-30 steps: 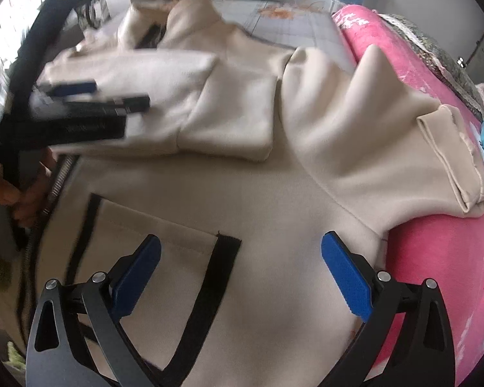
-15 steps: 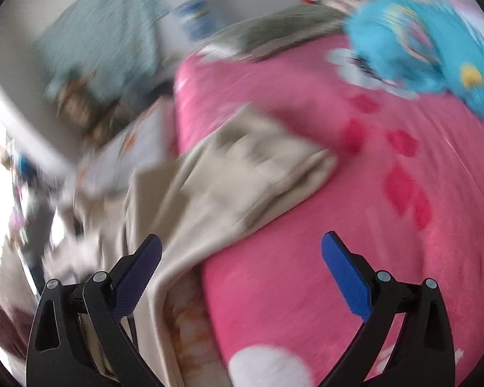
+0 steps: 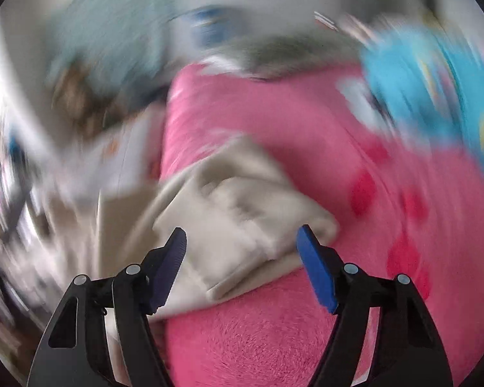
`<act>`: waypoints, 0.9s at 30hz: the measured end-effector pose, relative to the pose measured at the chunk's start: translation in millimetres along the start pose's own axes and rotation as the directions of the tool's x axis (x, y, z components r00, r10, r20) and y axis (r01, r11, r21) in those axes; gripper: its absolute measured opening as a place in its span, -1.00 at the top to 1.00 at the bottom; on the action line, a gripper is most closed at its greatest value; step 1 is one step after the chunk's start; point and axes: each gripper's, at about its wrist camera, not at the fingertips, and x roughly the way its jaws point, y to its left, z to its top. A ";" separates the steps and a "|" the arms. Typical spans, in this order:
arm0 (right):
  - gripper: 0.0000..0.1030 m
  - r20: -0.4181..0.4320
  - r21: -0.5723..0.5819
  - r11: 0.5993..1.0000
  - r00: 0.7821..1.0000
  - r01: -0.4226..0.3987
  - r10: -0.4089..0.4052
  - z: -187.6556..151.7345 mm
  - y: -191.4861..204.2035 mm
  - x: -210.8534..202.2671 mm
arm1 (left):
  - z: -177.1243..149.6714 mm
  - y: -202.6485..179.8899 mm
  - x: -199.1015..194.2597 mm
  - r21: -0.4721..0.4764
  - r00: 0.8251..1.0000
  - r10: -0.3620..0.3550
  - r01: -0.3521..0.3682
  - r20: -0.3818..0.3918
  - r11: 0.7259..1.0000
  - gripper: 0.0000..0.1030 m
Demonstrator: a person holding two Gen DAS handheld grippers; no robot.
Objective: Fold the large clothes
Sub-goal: 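Close the right tool on the beige sleeve cuff beside the pink blanket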
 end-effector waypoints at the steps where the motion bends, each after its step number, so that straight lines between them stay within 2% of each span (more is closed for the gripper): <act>1: -0.36 -0.011 -0.096 0.995 1.000 0.013 -0.014 -0.1 19.0 6.3 | 0.0 0.3 -0.1 0.000 1.000 0.000 0.000 0.000 1.000 -0.88; 3: -0.36 -0.035 -0.188 0.981 0.998 0.041 -0.048 1.0 39.1 20.6 | -0.2 0.2 0.0 0.000 1.000 0.000 0.000 0.000 1.000 -0.88; 7: -0.34 -0.112 -0.254 0.965 0.989 0.065 -0.096 6.6 49.7 61.4 | -0.3 0.4 -0.1 0.001 1.000 0.000 0.000 0.000 1.000 -0.88; 9: -0.26 -0.131 -0.270 0.959 0.984 0.083 -0.122 2.2 51.7 66.9 | -0.4 0.5 -0.1 0.001 1.000 -0.001 0.001 0.001 1.000 -0.88; 11: -0.07 -0.125 -0.220 0.972 0.986 0.078 -0.108 3.8 40.6 62.4 | -0.4 0.7 -0.1 0.001 1.000 -0.001 0.001 0.001 1.000 -0.88; 13: 0.56 -0.127 -0.138 0.988 0.988 0.064 -0.082 6.7 26.0 54.0 | -0.4 0.7 -0.1 0.001 1.000 -0.001 0.001 0.001 1.000 -0.88; 14: 0.73 -0.131 -0.113 0.991 0.988 0.070 -0.084 5.5 18.9 50.8 | -0.5 0.4 0.0 0.001 1.000 -0.001 0.001 0.001 1.000 -0.88; 15: 0.85 -0.133 -0.081 0.993 0.987 0.082 -0.092 5.3 10.2 47.2 | -0.5 0.4 0.1 0.001 1.000 -0.001 0.001 0.001 1.000 -0.88; 18: 0.85 -0.109 0.041 0.997 0.993 0.059 -0.054 4.5 -14.4 28.3 | -0.6 0.5 0.2 0.002 1.000 -0.002 0.002 0.002 1.000 -0.88; 21: 0.86 -0.007 0.208 0.976 0.998 -0.060 0.063 9.1 -40.0 -12.3 | -0.6 0.4 0.3 0.001 1.000 -0.002 0.002 0.002 1.000 -0.88; 23: 0.86 0.101 0.301 0.938 0.983 -0.175 0.151 16.0 -54.6 -50.4 | -0.6 0.4 0.5 0.001 1.000 -0.002 0.002 0.002 1.000 -0.88; 24: 0.86 0.145 0.333 0.916 0.972 -0.226 0.187 18.9 -59.4 -66.5 | -0.6 0.5 0.5 0.001 1.000 -0.001 0.001 0.002 1.000 -0.88; 25: 0.86 0.204 0.366 0.882 0.950 -0.297 0.235 23.6 -64.1 -88.8 | -0.5 0.9 0.6 0.001 1.000 -0.004 0.004 0.002 1.000 -0.87; 27: 0.86 0.271 0.394 0.840 0.920 -0.373 0.282 33.4 -68.3 -114.3 | 0.6 1.5 0.5 0.003 1.000 -0.013 0.013 0.003 1.000 -0.87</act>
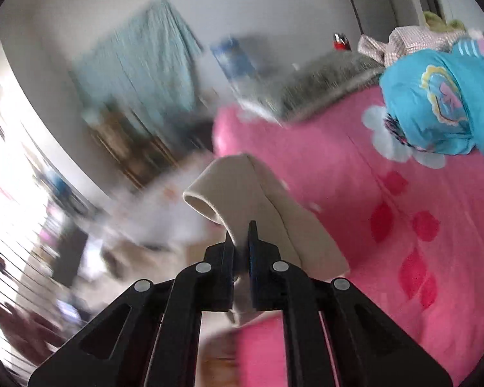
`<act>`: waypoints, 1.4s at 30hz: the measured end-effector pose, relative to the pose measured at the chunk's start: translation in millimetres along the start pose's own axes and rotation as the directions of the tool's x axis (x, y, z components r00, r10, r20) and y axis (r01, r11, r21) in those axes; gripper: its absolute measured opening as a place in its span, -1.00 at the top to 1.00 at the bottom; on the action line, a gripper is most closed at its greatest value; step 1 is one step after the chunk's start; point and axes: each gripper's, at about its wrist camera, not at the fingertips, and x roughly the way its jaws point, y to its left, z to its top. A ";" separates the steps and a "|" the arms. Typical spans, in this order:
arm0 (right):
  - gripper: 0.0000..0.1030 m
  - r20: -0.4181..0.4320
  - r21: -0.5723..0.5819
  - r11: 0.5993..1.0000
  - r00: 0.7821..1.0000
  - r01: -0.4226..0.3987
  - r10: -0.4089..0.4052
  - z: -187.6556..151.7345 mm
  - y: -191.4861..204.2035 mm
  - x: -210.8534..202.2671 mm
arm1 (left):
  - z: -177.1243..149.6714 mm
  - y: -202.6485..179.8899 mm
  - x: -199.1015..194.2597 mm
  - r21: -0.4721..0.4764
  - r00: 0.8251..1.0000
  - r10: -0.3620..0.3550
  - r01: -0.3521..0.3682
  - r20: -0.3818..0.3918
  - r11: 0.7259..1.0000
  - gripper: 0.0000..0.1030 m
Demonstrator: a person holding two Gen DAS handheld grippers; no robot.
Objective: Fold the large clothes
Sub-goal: 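Close the right tool on the beige sleeve cuff beside the pink blanket, then lift the sleeve with the right tool and fold it across the jacket front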
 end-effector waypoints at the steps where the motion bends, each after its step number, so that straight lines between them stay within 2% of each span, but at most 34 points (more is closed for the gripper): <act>1: 0.86 0.017 0.025 0.999 0.999 -0.036 0.036 5.1 6.5 -10.1 | 1.2 0.3 -0.7 -0.003 1.000 -0.002 0.002 -0.001 1.000 -0.87; 4: 0.86 0.045 0.091 0.988 0.992 -0.121 0.118 16.1 30.1 -31.2 | 5.4 8.8 -12.2 -0.050 1.000 -0.015 0.015 -0.010 0.999 -0.86; 6: 0.86 0.039 0.125 0.977 0.985 -0.171 0.168 18.3 46.0 -36.4 | 7.3 17.4 -28.8 -0.075 1.000 -0.026 0.027 0.012 0.997 -0.86; 9: 0.86 0.020 0.145 0.962 0.973 -0.232 0.231 13.8 76.1 -36.3 | 7.7 30.5 -46.9 -0.078 1.000 -0.006 0.007 0.017 0.997 -0.80; 10: 0.86 0.014 0.149 0.955 0.966 -0.256 0.257 10.9 90.1 -33.2 | 6.6 35.1 -51.2 -0.074 1.000 -0.004 0.005 0.012 0.997 -0.66; 12: 0.86 0.005 0.147 0.946 0.957 -0.289 0.291 3.9 111.1 -29.8 | 2.2 46.9 -57.2 -0.075 1.000 -0.007 0.006 -0.012 0.997 -0.49; 19: 0.86 -0.041 0.105 0.921 0.924 -0.374 0.380 -25.3 200.9 5.7 | -35.8 115.0 -53.5 -0.182 0.992 -0.076 0.056 -0.103 0.982 0.16; 22: 0.86 -0.097 0.061 0.915 0.910 -0.398 0.402 -50.8 250.0 35.0 | -50.1 135.0 -54.7 -0.213 0.986 -0.130 0.105 -0.104 0.971 0.39; 25: 0.86 -0.153 0.037 0.900 0.888 -0.433 0.434 -77.1 288.8 63.3 | -59.0 147.3 -61.2 -0.212 0.982 -0.152 0.127 -0.109 0.969 0.40; 28: 0.84 -0.242 -0.007 0.883 0.857 -0.470 0.455 -118.6 335.2 99.5 | -65.9 157.2 -69.1 -0.216 0.977 -0.185 0.159 -0.106 0.963 0.40; 30: 0.70 -0.370 -0.054 0.870 0.819 -0.490 0.439 -156.8 367.0 131.7 | -71.3 164.6 -77.0 -0.214 0.974 -0.204 0.180 -0.096 0.960 0.40; 31: 0.55 -0.421 -0.082 0.870 0.808 -0.487 0.412 -174.2 377.9 144.1 | -74.4 167.9 -80.2 -0.212 0.972 -0.214 0.190 -0.094 0.959 0.40; 34: 0.25 -0.499 -0.117 0.863 0.781 -0.491 0.377 -202.2 383.6 161.5 | -83.4 177.4 -91.5 -0.212 0.968 -0.236 0.214 -0.084 0.953 0.40; 35: 0.24 -0.502 -0.126 0.865 0.784 -0.486 0.367 -203.6 379.1 162.7 | -85.9 180.7 -94.9 -0.214 0.967 -0.240 0.219 -0.080 0.952 0.40; 38: 0.16 -0.481 -0.154 0.880 0.812 -0.450 0.331 -195.4 356.2 160.7 | -89.9 186.9 -101.8 -0.215 0.964 -0.256 0.235 -0.072 0.948 0.40; 42: -0.08 -0.426 -0.180 0.911 0.864 -0.371 0.268 -169.7 301.3 146.2 | -85.5 191.5 -108.2 -0.202 0.966 -0.255 0.241 -0.046 0.949 0.40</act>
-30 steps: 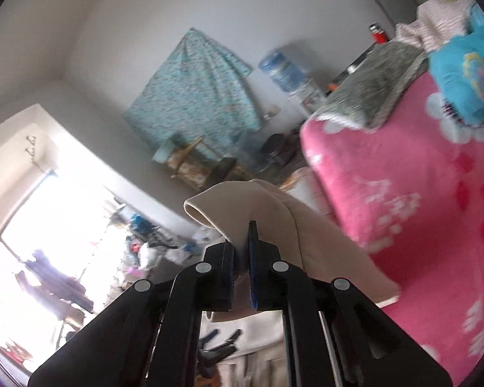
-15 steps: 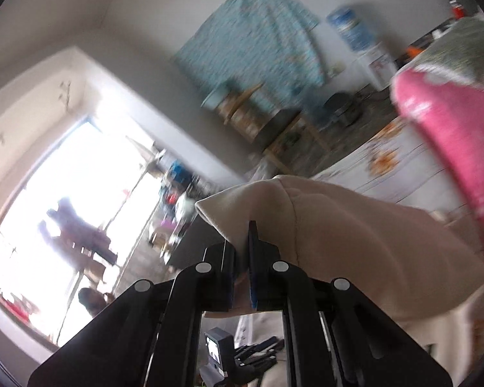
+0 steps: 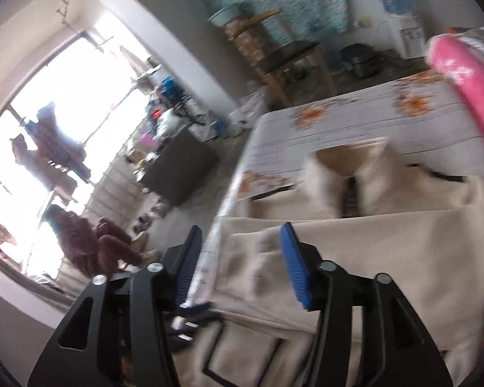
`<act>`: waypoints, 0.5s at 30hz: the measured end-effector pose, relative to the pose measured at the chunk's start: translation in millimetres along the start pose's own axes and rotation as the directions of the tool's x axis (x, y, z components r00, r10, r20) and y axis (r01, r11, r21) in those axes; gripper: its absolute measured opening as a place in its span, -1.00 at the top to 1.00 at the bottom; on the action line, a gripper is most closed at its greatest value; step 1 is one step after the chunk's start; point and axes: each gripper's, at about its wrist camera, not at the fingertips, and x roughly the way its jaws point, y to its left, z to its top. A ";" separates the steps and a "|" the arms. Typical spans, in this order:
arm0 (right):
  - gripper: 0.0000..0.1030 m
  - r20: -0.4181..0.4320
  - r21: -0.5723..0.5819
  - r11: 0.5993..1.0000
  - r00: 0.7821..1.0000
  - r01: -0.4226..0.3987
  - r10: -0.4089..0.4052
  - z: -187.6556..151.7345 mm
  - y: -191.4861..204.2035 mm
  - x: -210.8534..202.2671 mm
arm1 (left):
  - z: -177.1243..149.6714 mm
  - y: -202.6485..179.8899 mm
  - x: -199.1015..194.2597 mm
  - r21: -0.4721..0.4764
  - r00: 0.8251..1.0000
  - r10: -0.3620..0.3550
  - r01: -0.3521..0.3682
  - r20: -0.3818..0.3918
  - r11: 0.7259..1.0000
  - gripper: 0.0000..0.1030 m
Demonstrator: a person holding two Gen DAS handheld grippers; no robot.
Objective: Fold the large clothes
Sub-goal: 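Lift the sleeve with the right tool and fold it across the jacket front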
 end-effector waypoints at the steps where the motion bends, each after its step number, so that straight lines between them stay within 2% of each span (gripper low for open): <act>1: -0.14 0.014 0.011 0.999 0.999 0.031 -0.031 -0.9 -16.2 -13.8 | 2.5 0.9 -0.2 -0.002 1.000 -0.001 0.001 0.007 1.000 0.40; 4: -0.21 0.033 0.031 0.992 0.992 0.123 -0.124 1.4 -57.9 -30.0 | 12.8 4.7 2.5 -0.027 1.000 0.015 -0.015 0.020 1.000 0.39; 7: -0.22 0.035 0.067 0.963 0.964 0.260 -0.262 -4.5 -106.1 -47.3 | 26.3 11.6 14.2 -0.077 0.999 0.042 -0.040 0.026 0.996 0.37; 12: -0.22 -0.039 0.115 0.925 0.932 0.363 -0.361 -12.9 -171.6 -42.3 | 46.5 26.9 45.3 -0.156 0.993 0.121 -0.119 0.003 0.981 0.37; 15: -0.22 -0.065 0.131 0.911 0.920 0.392 -0.386 -16.2 -198.9 -37.6 | 53.0 24.8 51.8 -0.162 0.990 0.144 -0.140 0.010 0.977 0.37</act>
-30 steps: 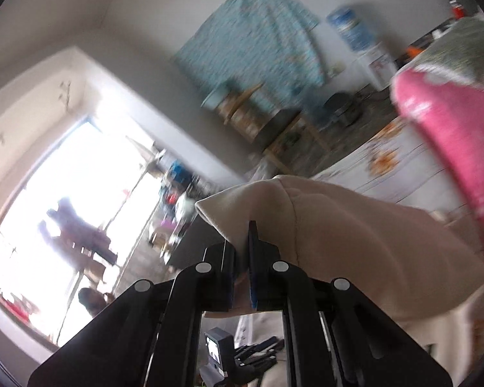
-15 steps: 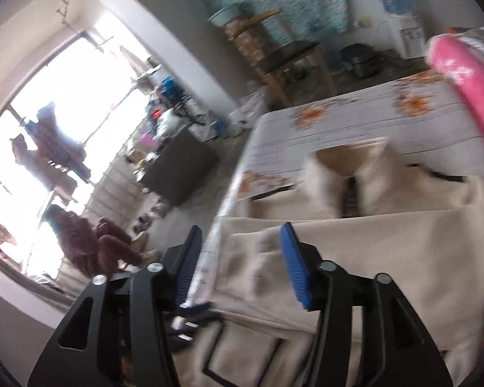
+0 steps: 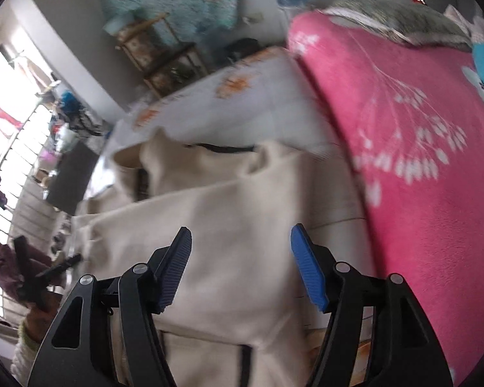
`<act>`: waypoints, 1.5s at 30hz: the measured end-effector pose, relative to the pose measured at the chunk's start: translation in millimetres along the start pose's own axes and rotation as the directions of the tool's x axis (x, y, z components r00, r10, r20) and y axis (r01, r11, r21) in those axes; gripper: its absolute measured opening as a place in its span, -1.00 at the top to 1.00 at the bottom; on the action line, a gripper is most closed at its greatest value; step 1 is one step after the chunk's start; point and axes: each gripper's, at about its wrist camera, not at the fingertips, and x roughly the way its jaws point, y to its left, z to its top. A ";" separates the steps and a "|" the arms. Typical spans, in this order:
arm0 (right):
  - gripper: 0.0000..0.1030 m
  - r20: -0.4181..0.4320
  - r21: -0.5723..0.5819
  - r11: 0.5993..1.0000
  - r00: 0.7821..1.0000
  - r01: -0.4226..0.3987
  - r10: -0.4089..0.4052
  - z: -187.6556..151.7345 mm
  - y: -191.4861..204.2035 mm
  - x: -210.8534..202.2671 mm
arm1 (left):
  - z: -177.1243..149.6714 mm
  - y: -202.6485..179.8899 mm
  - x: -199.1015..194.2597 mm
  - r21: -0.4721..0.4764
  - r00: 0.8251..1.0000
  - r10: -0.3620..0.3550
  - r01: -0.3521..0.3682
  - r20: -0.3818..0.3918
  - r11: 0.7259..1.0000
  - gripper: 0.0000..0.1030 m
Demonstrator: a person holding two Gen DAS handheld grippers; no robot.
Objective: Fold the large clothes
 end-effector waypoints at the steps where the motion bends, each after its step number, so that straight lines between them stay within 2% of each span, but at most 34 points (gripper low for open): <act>1: -0.22 -0.009 0.008 1.000 1.000 0.002 -0.002 1.1 -6.3 8.3 | 0.8 -2.2 0.6 0.004 1.000 0.010 -0.010 -0.001 1.000 0.37; 6: -0.22 -0.043 0.022 1.000 0.999 0.013 -0.012 11.1 -23.3 38.7 | -0.3 -7.5 2.4 0.018 0.999 0.043 -0.044 0.008 0.999 0.38; 9: -0.13 -0.056 0.003 0.999 0.998 0.032 -0.032 17.4 -24.2 55.3 | -3.2 -8.8 2.5 0.028 0.997 0.076 -0.076 0.024 0.997 0.54; 11: 0.07 -0.051 -0.015 0.999 0.998 0.045 -0.046 19.4 -22.9 60.9 | -5.7 -8.5 1.3 0.038 0.995 0.096 -0.098 0.035 0.994 0.68; 13: 0.51 -0.049 -0.041 0.997 0.997 0.059 -0.061 20.9 -20.0 64.6 | -7.1 -8.4 1.5 0.050 0.994 0.103 -0.105 0.047 0.993 0.84; 15: 0.82 -0.034 -0.060 0.996 0.997 0.063 -0.065 21.4 -17.2 62.6 | -8.5 -7.4 0.0 0.060 0.994 0.090 -0.093 0.054 0.994 0.91; 16: 0.86 -0.018 -0.071 0.996 0.998 0.062 -0.064 21.3 -15.7 59.7 | -9.2 -7.4 -1.1 0.067 0.995 0.085 -0.089 0.055 0.994 0.92; 18: 0.88 0.034 -0.082 0.995 0.998 0.056 -0.054 20.8 -13.1 47.1 | -10.0 -9.3 -6.3 0.086 0.996 0.073 -0.078 0.053 0.993 0.93; 20: 0.88 0.069 -0.081 0.996 0.997 0.039 -0.034 21.0 -14.5 34.8 | -10.7 -13.2 -22.1 0.097 0.997 0.024 -0.030 0.068 0.995 0.93; 22: 0.88 0.073 -0.083 0.996 0.997 0.036 -0.030 21.9 -15.5 32.8 | -11.2 -15.8 -35.7 0.096 0.997 -0.001 -0.007 0.081 0.995 0.93; 24: 0.89 0.066 -0.097 0.993 0.996 0.061 -0.055 21.6 -14.7 39.5 | -11.0 -10.6 -40.3 0.054 0.998 -0.011 0.008 0.055 0.999 0.93; 27: 0.89 0.049 -0.097 0.992 0.996 0.076 -0.072 21.2 -15.9 54.3 | -12.8 4.6 -21.0 -0.022 1.000 0.003 -0.003 -0.028 1.000 0.93; 29: 0.89 0.043 -0.091 0.992 0.995 0.089 -0.086 20.8 -18.9 61.6 | -15.0 7.1 -12.5 -0.034 0.999 0.009 -0.010 -0.039 0.999 0.93; 33: 0.88 0.053 -0.094 0.990 0.993 0.106 -0.102 20.3 -21.5 61.8 | -16.6 4.5 -10.0 -0.033 1.000 0.010 -0.010 -0.005 0.999 0.91; 35: 0.88 0.064 -0.107 0.985 0.990 0.134 -0.128 20.4 -20.2 57.2 | -16.4 3.5 -10.6 -0.019 1.000 0.025 -0.025 0.001 1.000 0.84; 36: 0.85 0.072 -0.121 0.980 0.986 0.156 -0.148 20.1 -18.6 52.5 | -17.1 2.0 -14.7 -0.003 0.999 0.041 -0.041 0.022 0.999 0.84; 39: 0.77 0.122 -0.176 0.960 0.973 0.216 -0.196 14.7 -11.1 28.9 | -18.1 0.3 -31.7 0.041 0.991 0.085 -0.089 0.104 0.995 0.63; 41: 0.72 0.122 -0.251 0.952 0.982 0.173 -0.146 4.6 0.8 12.3 | -19.2 -5.7 -41.2 0.084 0.985 0.078 -0.091 0.151 0.992 0.60; 42: 0.62 0.108 -0.293 0.946 0.988 0.138 -0.111 -3.2 8.0 6.3 | -20.8 -11.9 -44.9 0.116 0.985 0.060 -0.079 0.165 0.990 0.58; 43: 0.52 0.091 -0.329 0.939 0.993 0.099 -0.073 -10.1 14.3 1.9 | -22.0 -16.7 -46.0 0.138 0.986 0.041 -0.064 0.165 0.988 0.54; 45: 0.44 0.003 -0.434 0.901 1.000 -0.013 0.016 -34.3 30.6 -1.8 | -25.5 -26.6 -40.9 0.180 0.991 0.004 -0.028 0.132 0.983 0.46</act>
